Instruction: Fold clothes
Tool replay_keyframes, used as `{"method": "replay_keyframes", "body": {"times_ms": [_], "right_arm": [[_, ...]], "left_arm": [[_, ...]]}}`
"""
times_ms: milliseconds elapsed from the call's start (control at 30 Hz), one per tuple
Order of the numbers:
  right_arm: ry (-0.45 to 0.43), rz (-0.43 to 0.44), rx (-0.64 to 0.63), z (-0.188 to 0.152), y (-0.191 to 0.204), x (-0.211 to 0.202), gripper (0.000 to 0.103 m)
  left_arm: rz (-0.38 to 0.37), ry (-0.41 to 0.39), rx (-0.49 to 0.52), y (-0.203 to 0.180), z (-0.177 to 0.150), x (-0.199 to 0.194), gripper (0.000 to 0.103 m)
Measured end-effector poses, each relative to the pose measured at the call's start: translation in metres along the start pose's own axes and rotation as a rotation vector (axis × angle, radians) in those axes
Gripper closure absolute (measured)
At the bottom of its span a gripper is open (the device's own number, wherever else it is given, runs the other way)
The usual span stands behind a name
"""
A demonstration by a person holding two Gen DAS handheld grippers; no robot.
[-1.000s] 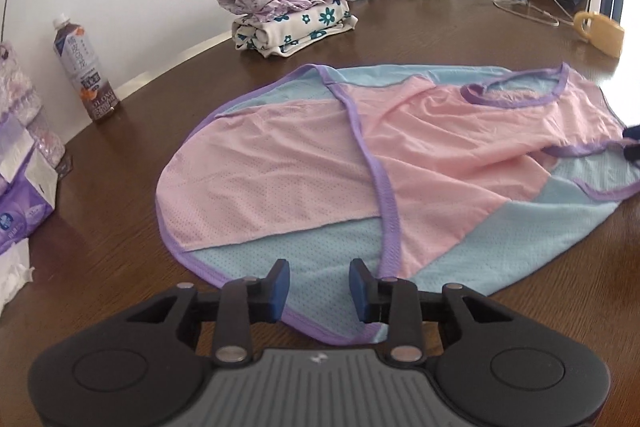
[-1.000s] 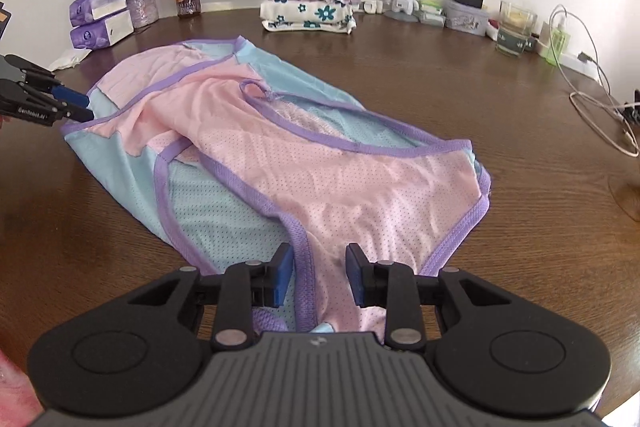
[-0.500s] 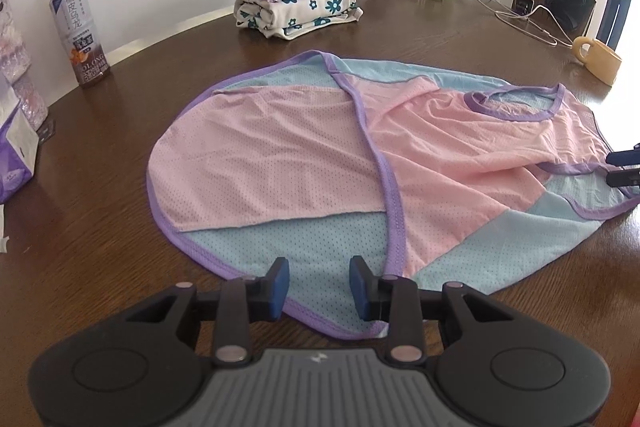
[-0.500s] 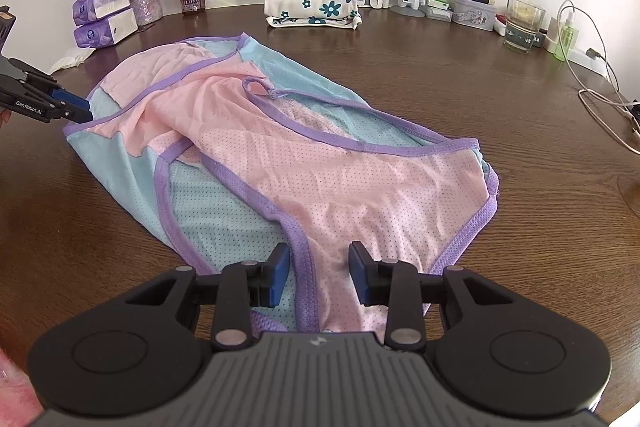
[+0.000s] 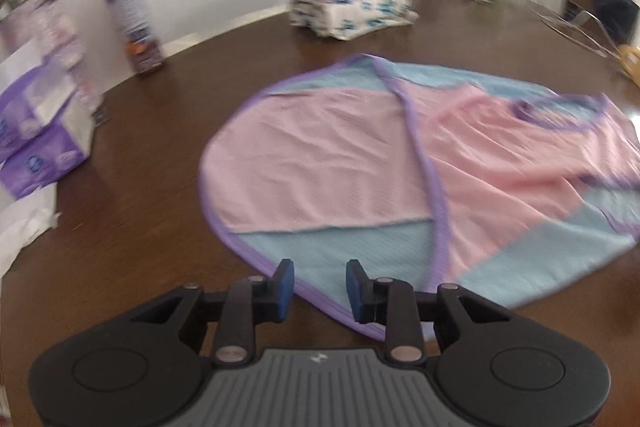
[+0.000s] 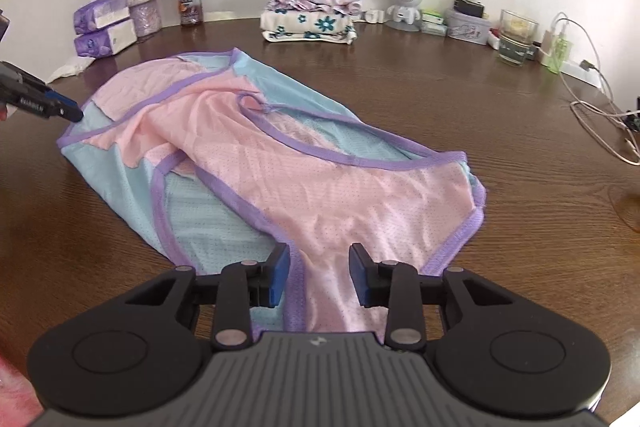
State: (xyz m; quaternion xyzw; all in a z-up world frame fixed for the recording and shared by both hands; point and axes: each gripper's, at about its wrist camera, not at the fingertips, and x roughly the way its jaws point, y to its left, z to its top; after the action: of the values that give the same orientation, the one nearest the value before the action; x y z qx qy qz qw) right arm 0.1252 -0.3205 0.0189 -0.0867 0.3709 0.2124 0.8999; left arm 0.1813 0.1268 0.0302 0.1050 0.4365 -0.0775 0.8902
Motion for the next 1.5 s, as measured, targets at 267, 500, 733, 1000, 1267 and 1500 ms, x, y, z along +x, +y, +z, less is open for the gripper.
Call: {"method": "replay_keyframes", "body": {"times_ms": [267,500,733,1000,1267,1500], "right_arm": [[0.017,-0.027,0.034,-0.004,-0.003,0.003,0.070],[0.028,0.002,0.052,-0.003,-0.007,0.004,0.080],[0.030,0.003,0.009,0.000,-0.008,0.008,0.095],[0.028,0.053,-0.101,0.017,-0.011,0.027,0.096],[0.020,0.146,-0.273,0.047,0.004,0.054,0.096],[0.001,0.184,-0.310,0.058,-0.003,0.068,0.096]], "left_arm": [[0.046,0.027,-0.041,0.021,0.018,0.022,0.065],[-0.017,0.028,0.018,0.017,0.020,0.022,0.094],[0.015,0.031,0.064,0.009,0.011,0.015,0.101],[0.093,0.037,0.092,-0.004,-0.028,-0.016,0.102],[0.224,0.059,0.069,-0.035,-0.091,-0.063,0.103],[0.246,0.069,0.025,-0.075,-0.122,-0.096,0.103]]}}
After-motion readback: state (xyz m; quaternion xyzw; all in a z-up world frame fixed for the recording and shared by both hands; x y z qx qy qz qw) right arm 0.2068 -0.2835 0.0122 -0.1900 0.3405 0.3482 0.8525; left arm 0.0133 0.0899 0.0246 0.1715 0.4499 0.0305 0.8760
